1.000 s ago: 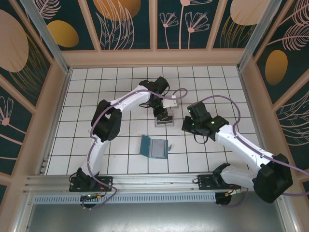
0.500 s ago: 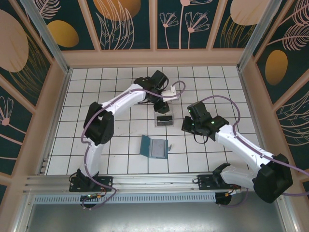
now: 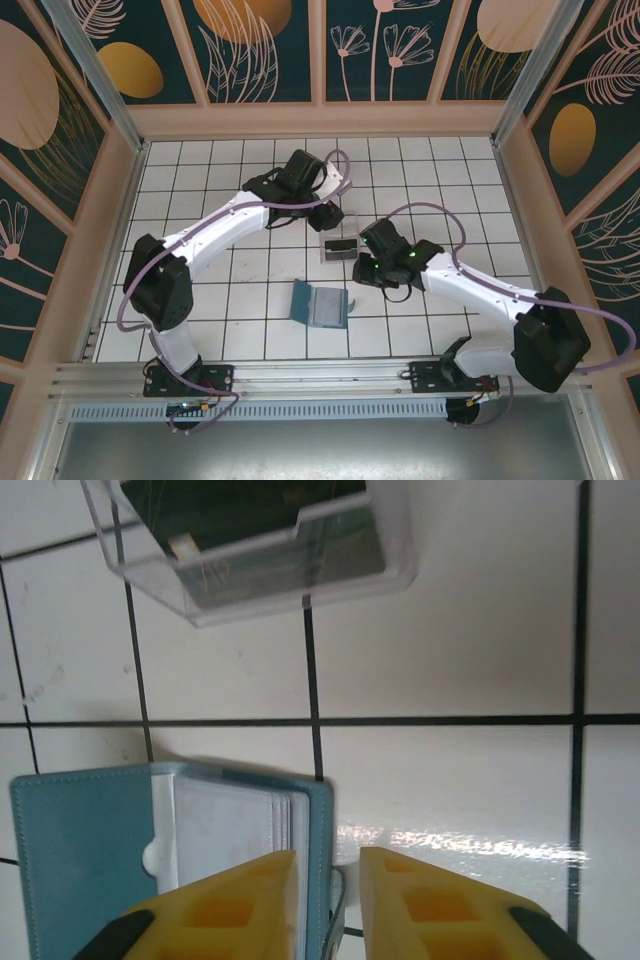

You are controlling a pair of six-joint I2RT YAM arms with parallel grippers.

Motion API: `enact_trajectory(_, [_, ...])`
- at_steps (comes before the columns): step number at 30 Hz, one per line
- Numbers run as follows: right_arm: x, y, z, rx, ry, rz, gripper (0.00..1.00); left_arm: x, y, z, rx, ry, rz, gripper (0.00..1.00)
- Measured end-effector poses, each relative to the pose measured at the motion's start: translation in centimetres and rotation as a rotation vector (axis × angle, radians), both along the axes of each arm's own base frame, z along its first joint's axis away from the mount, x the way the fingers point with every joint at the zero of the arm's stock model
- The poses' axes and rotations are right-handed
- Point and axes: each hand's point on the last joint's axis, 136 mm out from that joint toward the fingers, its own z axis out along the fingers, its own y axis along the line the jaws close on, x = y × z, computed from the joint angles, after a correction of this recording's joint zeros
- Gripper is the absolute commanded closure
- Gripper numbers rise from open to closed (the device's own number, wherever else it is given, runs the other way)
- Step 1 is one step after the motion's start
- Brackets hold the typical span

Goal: Take the credit cards out of the card holder

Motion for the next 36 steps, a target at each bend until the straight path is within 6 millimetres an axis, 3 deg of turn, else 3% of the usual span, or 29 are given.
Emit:
enact_trajectory(5, [-1.1, 1.0, -1.7, -0.020, 0.054, 0.047, 0.62, 0.3, 0.9, 0.9, -0.085, 0.061, 0.190, 0.60])
enact_trajectory(14, [-2.8, 2.2, -3.4, -0.005, 0.113, 0.097, 0.66, -1.9, 3.6, -1.5, -0.176, 0.241, 0.476, 0.61])
enact_trajectory(20, [-4.1, 2.3, -4.4, 0.001, 0.148, 0.116, 0.70, -5.5, 2.9, -4.5, -0.141, 0.331, 0.529, 0.62])
enact_trajectory(24, [-4.6, 2.1, -4.8, -0.002, 0.160, 0.116, 0.77, -8.3, 1.9, -6.5, -0.111, 0.390, 0.529, 0.63])
enact_trajectory(29, [-4.7, 2.0, -4.9, 0.009, 0.157, 0.104, 0.87, -11.3, 2.2, -9.3, -0.063, 0.481, 0.558, 0.63])
enact_trajectory(36, [-4.4, 2.4, -4.0, 0.052, 0.125, 0.090, 0.97, -14.5, 0.8, -10.4, -0.021, 0.529, 0.535, 0.63])
